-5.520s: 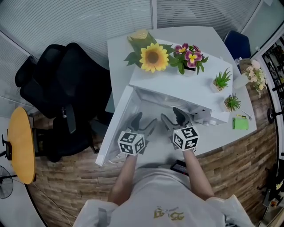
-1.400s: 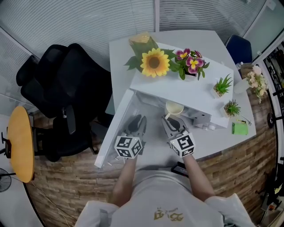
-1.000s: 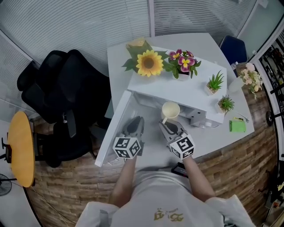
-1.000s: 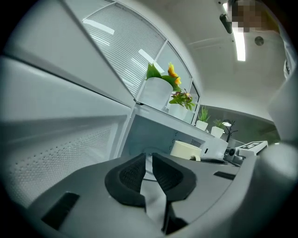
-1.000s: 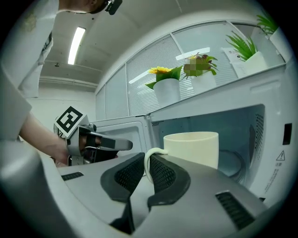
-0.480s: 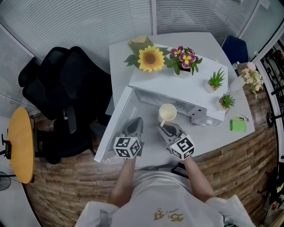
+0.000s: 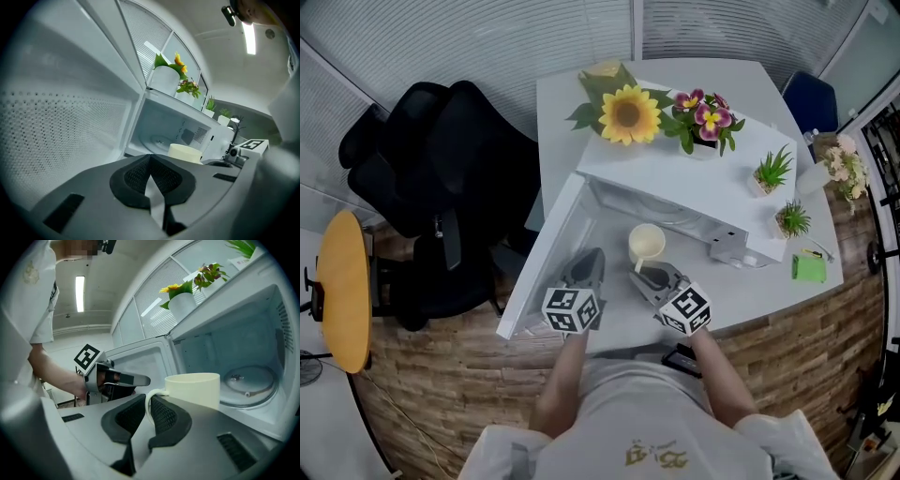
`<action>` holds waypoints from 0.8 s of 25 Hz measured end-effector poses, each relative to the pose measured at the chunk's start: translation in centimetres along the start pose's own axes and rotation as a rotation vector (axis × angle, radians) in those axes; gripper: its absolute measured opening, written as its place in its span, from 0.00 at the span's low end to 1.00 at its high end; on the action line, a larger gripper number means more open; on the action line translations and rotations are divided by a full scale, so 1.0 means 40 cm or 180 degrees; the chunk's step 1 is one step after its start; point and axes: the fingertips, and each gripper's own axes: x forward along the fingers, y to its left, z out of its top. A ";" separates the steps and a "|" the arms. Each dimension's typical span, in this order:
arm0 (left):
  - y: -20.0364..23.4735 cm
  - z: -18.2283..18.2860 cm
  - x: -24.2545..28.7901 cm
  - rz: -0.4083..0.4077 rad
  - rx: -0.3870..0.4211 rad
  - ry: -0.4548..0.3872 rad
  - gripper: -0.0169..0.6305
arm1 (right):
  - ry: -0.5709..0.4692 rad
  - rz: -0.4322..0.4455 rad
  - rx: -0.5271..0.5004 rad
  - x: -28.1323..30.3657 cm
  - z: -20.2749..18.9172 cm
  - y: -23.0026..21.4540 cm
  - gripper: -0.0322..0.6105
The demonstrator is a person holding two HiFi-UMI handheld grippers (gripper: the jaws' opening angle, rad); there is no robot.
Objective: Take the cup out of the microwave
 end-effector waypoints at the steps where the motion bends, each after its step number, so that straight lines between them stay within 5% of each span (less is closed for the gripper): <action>1: 0.004 -0.006 0.000 0.0013 -0.0013 0.0011 0.04 | 0.0031 0.0032 0.0001 0.005 -0.009 0.002 0.12; 20: 0.050 -0.062 0.017 0.0101 -0.0142 0.0136 0.05 | 0.0371 0.0445 -0.0026 0.070 -0.106 0.020 0.12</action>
